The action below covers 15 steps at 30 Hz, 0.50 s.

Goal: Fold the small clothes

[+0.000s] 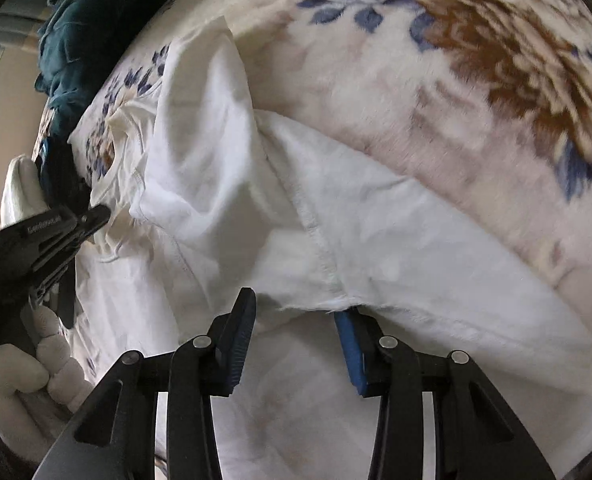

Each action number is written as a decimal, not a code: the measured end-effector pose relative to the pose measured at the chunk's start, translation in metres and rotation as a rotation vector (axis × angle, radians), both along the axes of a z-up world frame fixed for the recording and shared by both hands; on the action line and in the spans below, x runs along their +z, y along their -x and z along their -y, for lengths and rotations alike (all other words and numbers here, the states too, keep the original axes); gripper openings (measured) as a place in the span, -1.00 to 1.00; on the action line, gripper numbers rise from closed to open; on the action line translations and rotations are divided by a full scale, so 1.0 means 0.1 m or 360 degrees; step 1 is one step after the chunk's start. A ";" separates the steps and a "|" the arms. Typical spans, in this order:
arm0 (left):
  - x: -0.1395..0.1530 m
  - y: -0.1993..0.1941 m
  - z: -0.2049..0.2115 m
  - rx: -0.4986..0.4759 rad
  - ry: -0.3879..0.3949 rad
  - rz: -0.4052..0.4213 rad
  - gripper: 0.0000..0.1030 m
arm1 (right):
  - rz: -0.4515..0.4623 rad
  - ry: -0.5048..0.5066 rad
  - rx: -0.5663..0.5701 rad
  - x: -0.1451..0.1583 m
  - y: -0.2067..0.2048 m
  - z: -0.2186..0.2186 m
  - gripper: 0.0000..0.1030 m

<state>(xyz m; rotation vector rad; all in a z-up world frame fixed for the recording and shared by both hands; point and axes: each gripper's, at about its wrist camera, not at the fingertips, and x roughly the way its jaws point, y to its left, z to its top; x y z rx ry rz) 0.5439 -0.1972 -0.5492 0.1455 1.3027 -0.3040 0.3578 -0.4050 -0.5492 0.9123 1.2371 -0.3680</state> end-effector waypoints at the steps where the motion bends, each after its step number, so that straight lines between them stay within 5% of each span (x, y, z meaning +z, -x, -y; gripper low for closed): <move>1: 0.02 -0.01 -0.06 0.0025 0.0033 -0.0026 -1.00 | -0.0007 0.0026 0.0021 0.02 0.02 0.03 -0.16; 6: -0.08 -0.06 -0.12 0.0045 0.0490 -0.0307 -0.90 | -0.0013 0.0098 0.0130 0.04 -0.02 0.08 -0.16; 9: -0.28 -0.09 0.07 0.0033 0.0484 -0.0389 -0.67 | -0.0020 0.0135 0.0147 0.05 -0.02 0.13 -0.16; 15: -0.38 0.01 0.23 0.0056 0.0490 -0.0455 -0.67 | -0.0036 0.0155 0.0121 0.06 0.00 0.20 -0.16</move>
